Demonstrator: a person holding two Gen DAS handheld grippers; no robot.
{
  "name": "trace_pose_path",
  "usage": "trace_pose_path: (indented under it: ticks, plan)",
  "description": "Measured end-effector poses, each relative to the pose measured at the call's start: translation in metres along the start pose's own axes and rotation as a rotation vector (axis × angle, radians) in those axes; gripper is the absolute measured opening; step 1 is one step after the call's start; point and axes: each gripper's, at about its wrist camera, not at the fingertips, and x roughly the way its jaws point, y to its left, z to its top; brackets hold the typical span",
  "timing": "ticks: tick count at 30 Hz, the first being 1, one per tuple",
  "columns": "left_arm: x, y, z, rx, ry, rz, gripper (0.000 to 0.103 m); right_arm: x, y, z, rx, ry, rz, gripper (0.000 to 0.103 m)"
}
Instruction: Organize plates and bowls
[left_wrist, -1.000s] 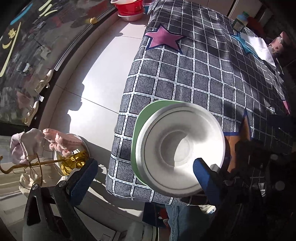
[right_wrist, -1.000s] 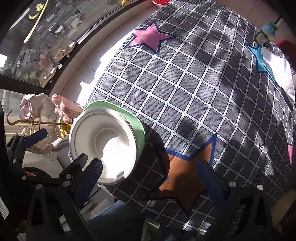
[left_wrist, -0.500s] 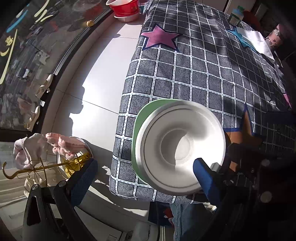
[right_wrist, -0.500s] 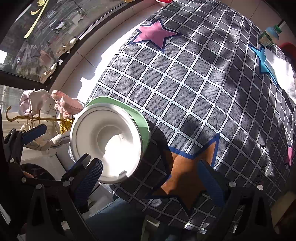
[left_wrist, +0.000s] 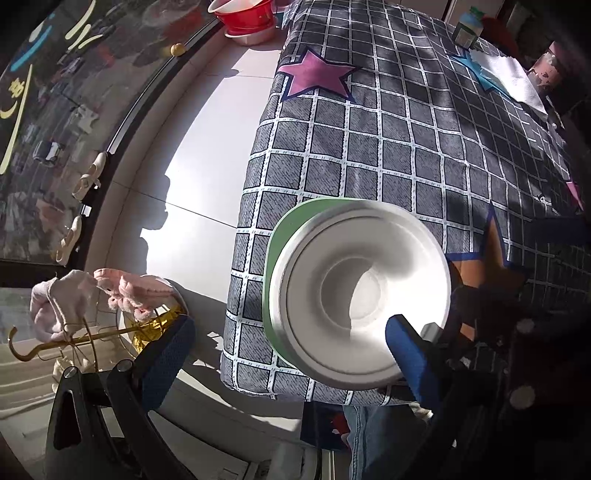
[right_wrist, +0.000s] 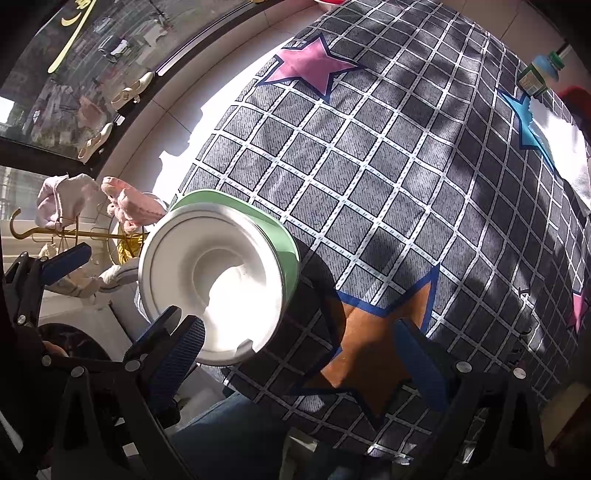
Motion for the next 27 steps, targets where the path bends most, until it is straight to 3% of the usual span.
trace_pose_path:
  ticks: [27]
  plan:
    - [-0.0020, -0.0009, 0.0016, 0.023, -0.007, 0.011, 0.103, 0.0011, 0.0007, -0.0024, -0.018, 0.003, 0.005, 0.102]
